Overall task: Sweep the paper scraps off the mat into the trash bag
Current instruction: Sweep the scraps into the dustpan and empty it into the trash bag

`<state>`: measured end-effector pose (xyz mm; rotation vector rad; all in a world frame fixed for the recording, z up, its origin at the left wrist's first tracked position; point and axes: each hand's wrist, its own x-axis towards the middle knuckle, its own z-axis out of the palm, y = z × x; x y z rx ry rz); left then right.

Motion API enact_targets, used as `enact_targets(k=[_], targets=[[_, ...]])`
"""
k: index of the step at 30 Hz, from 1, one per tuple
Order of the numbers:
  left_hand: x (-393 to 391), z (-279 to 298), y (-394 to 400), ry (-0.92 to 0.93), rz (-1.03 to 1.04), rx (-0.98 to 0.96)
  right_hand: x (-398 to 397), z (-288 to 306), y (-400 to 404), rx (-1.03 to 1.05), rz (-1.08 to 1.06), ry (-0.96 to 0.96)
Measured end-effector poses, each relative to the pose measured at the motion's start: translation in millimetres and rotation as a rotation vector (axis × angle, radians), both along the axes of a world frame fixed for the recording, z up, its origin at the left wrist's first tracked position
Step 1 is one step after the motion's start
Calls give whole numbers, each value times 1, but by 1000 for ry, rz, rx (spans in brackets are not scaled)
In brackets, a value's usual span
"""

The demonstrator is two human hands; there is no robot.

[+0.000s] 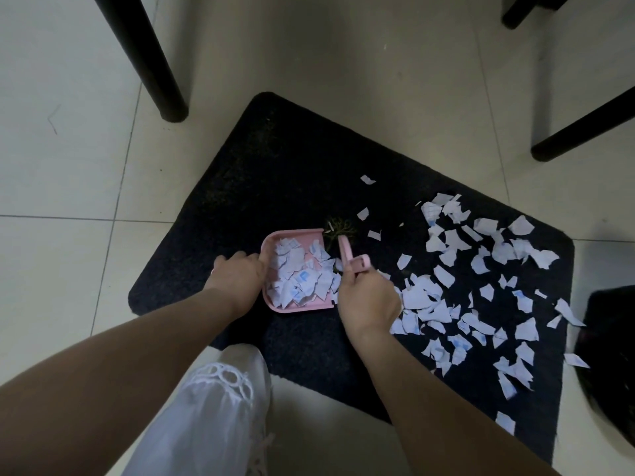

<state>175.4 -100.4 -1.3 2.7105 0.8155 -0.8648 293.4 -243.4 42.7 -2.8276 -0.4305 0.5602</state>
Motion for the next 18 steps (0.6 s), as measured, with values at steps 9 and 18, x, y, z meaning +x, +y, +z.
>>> enact_targets(k=[9,18], targets=[[-9,-1,6,-50,78,-34,-9,14,20,139,29,62],[-9,-5,34,-87,195,-6,70,14,9,172,-86,-111]])
